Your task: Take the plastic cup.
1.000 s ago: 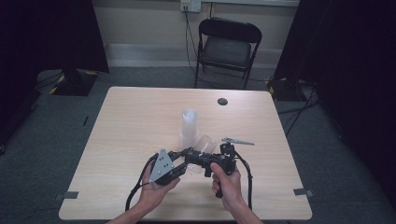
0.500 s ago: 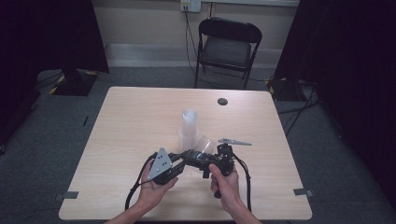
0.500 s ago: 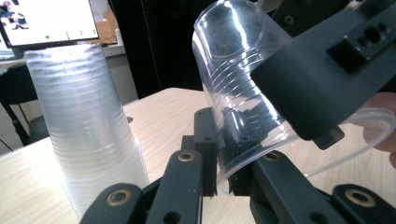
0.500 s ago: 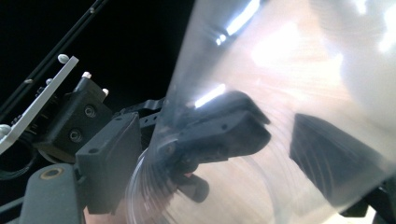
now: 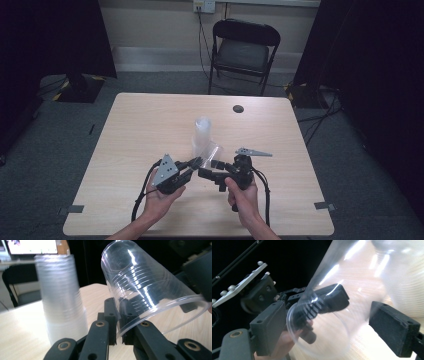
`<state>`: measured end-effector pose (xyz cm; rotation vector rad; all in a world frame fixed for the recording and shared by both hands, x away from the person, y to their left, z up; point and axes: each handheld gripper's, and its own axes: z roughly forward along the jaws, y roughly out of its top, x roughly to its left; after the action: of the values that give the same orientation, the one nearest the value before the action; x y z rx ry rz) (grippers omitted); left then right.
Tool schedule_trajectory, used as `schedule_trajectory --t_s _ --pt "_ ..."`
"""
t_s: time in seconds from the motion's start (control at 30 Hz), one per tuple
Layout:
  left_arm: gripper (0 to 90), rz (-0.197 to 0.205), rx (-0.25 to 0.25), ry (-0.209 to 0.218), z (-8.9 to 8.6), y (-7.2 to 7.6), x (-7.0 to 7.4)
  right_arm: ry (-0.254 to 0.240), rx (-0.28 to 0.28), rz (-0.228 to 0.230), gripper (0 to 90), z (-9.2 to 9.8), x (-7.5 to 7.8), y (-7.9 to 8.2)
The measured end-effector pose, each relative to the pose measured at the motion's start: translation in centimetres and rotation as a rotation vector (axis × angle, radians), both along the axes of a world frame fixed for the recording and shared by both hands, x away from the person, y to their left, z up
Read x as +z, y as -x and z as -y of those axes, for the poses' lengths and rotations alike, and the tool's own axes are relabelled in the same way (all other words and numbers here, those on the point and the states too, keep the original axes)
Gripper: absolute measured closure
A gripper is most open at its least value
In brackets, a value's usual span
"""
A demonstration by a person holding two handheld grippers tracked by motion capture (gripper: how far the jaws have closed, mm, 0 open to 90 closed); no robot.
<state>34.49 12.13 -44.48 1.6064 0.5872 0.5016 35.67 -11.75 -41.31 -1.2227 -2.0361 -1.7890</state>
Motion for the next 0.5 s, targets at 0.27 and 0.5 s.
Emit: schedule_trajectory --t_s 0.27,0.5 --pt "85.9 -0.098 0.010 0.020 -1.2 -0.6 0.0 0.007 -0.011 0.026 14.3 0.8 0.0 -0.3" --pt "85.8 -0.130 -0.006 0.017 -1.6 -0.8 0.4 0.017 -0.028 0.047 16.6 1.5 0.1 -0.5"
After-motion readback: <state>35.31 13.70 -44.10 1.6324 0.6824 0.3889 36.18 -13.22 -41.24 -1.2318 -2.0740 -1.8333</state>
